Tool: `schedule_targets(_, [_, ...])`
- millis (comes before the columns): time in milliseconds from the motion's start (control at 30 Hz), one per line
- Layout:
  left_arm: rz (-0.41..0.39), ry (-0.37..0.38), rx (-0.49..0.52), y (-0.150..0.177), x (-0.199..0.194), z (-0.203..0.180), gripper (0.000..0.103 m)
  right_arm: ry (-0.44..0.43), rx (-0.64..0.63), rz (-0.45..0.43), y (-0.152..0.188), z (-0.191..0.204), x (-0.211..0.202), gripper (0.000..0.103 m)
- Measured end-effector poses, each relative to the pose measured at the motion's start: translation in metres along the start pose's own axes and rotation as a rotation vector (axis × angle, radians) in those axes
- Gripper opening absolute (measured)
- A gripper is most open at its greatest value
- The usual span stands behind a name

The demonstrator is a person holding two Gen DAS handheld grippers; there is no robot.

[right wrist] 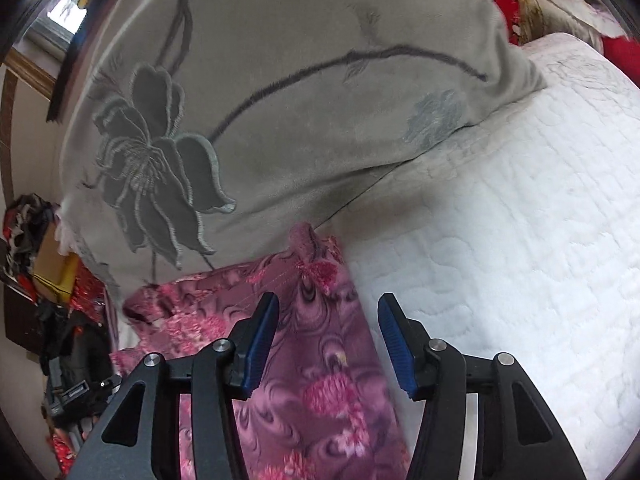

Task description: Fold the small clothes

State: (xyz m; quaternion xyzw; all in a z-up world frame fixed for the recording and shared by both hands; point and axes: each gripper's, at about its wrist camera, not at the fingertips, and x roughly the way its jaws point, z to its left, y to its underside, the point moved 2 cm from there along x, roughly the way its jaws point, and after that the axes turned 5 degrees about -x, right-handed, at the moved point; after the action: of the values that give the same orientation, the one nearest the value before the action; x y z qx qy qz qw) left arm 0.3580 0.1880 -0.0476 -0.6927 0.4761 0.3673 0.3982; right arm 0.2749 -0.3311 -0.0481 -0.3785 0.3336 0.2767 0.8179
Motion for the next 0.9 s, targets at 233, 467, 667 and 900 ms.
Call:
schedule_targets(233, [-0.237, -0.089, 0.145, 0.014, -0.037, -0.040, 0.003, -0.013, -0.127, -0.049, -0.006, 0.016, -0.012, 0.005])
schedule_targets(467, [-0.348, -0.122, 0.095, -0.008, -0.049, -0.043, 0.000, -0.126, -0.087, -0.221, -0.027, 0.011, -0.061, 0.004])
schedule_targets(667, [-0.221, -0.206, -0.008, -0.019, 0.008, -0.012, 0.000, -0.053, -0.021, -0.132, -0.021, -0.012, -0.019, 0.004])
schedule_targets(900, [-0.195, -0.129, -0.009, 0.002, -0.017, -0.007, 0.003, 0.040, -0.023, -0.058, -0.007, -0.020, -0.020, 0.013])
